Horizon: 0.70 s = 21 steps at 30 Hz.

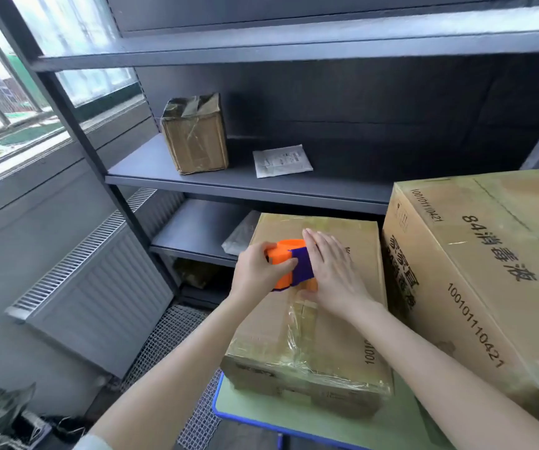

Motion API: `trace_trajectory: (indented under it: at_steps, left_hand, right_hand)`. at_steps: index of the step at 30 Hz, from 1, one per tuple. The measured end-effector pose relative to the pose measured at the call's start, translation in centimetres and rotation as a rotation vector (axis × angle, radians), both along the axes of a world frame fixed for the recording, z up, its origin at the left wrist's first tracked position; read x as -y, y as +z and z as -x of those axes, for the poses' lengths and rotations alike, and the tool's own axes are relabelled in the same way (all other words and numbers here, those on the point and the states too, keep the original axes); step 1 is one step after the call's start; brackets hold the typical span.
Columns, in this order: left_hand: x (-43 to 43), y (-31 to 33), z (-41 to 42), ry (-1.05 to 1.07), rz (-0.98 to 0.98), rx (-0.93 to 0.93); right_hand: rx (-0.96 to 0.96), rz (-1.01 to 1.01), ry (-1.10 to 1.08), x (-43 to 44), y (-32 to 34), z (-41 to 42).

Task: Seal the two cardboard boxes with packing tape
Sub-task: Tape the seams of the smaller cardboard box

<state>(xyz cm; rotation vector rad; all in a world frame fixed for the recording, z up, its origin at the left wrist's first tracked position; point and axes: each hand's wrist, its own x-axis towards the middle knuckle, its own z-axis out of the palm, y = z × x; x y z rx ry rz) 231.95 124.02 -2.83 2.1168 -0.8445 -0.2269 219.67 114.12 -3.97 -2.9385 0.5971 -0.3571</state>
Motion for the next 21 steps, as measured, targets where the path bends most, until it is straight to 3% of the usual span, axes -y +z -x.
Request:
trace_trajectory:
  at_steps: [8, 11, 13, 16, 21]
  left_hand:
    - [-4.7, 1.9, -0.6, -0.061, -0.092, -0.303]
    - [-5.1, 2.4, -1.2, 0.009, 0.038, -0.714]
    - [-5.1, 2.6, -1.6, 0.074, 0.119, -0.880]
    - [-5.3, 2.5, -1.8, 0.082, 0.185, -0.957]
    - [-5.7, 2.3, -1.8, -0.037, 0.129, -0.935]
  right_hand:
    - [-0.009, -0.034, 0.158, -1.6, -0.5, -2.4]
    - [-0.022, -0.048, 0.171, -1.3, -0.2, -2.9]
    - [-0.024, -0.050, 0.167, -1.2, -0.3, -2.9]
    - [-0.009, -0.040, 0.142, -1.2, -0.6, -2.7]
    - [0.030, -0.049, 0.099, -1.3, -1.3, -2.5]
